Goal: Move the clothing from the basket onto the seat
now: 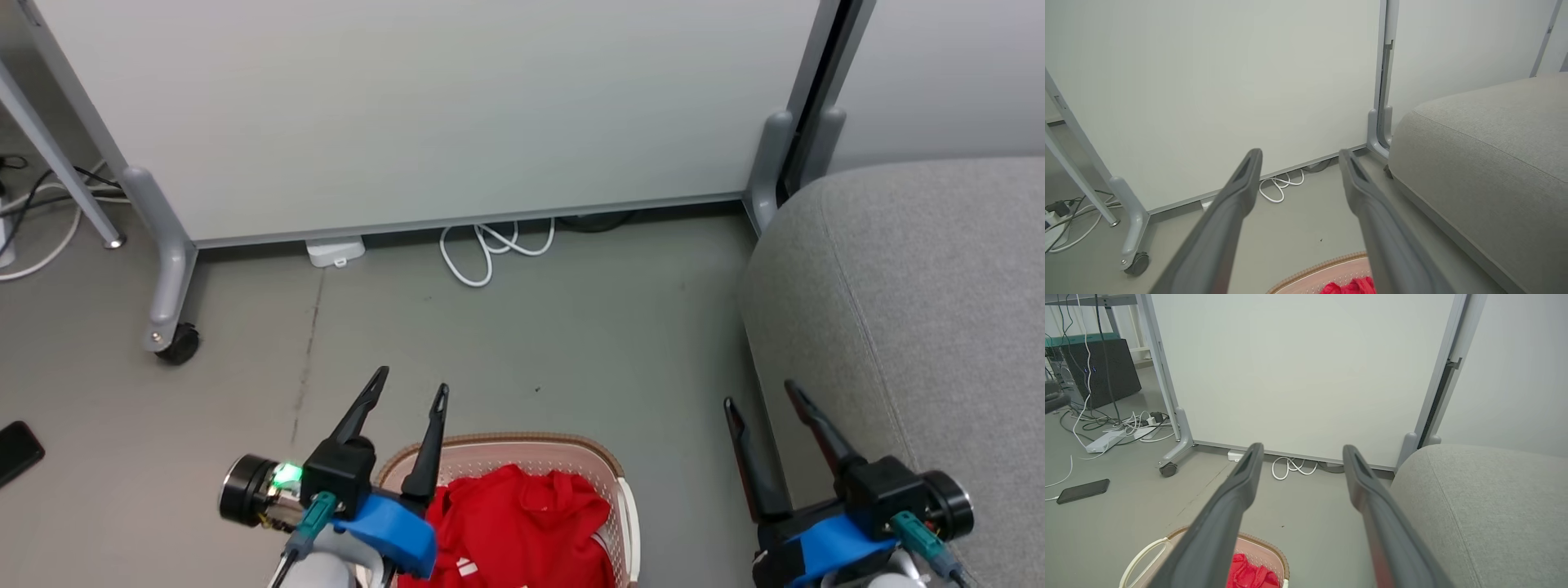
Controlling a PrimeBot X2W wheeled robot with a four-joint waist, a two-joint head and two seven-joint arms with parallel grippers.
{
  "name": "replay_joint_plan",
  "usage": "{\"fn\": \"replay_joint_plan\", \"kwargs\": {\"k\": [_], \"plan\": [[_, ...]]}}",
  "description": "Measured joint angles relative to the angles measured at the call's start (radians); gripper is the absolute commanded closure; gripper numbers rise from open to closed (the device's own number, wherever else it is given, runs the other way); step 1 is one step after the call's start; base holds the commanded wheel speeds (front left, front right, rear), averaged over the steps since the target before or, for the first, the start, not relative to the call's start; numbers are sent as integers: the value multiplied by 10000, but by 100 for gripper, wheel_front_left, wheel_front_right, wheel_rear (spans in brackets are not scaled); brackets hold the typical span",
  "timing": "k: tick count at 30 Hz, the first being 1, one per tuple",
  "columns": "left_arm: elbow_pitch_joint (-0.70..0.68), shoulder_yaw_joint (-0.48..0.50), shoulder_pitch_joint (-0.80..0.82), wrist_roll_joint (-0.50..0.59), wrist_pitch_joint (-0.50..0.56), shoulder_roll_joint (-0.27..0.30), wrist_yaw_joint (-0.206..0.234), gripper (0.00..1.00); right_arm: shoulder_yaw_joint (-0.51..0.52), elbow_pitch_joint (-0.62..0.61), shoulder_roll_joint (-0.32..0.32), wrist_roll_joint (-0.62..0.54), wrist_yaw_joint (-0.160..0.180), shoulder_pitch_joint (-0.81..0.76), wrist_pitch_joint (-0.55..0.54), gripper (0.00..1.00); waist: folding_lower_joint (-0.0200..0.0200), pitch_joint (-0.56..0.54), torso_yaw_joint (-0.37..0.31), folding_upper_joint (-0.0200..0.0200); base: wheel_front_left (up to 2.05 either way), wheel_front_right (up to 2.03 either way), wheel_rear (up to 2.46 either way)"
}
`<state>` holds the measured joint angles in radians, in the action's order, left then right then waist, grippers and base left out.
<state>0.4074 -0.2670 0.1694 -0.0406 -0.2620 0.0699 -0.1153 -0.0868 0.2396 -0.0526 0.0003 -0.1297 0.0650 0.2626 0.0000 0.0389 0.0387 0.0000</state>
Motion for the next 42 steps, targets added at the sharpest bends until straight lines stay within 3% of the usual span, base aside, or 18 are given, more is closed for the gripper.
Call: {"fn": "replay_joint_plan", "kwargs": {"k": [10, 22, 31, 42], "plan": [[1918, -1768, 2265, 163, -10, 384, -134, 0, -12, -571, -382, -21, -8, 1326, 4, 0, 1, 1459, -481, 0, 0, 0, 0], [4257, -4123, 4787, -416, -12, 945, -138, 0, -353, -1174, -476, 134, -8, 2952, 15, 0, 2, 3869, -1449, 0, 0, 0, 0], [6922, -6742, 6734, -989, 61, 1216, -142, 0, -625, -1730, -426, 201, -8, 4034, 15, 0, 3, 6082, -2328, 0, 0, 0, 0], [8032, -9288, 8035, -1925, 794, 1714, -142, 0, -721, -2337, -345, 276, -8, 4577, 13, 0, 2, 8068, -3050, 0, 0, 0, 0]]}}
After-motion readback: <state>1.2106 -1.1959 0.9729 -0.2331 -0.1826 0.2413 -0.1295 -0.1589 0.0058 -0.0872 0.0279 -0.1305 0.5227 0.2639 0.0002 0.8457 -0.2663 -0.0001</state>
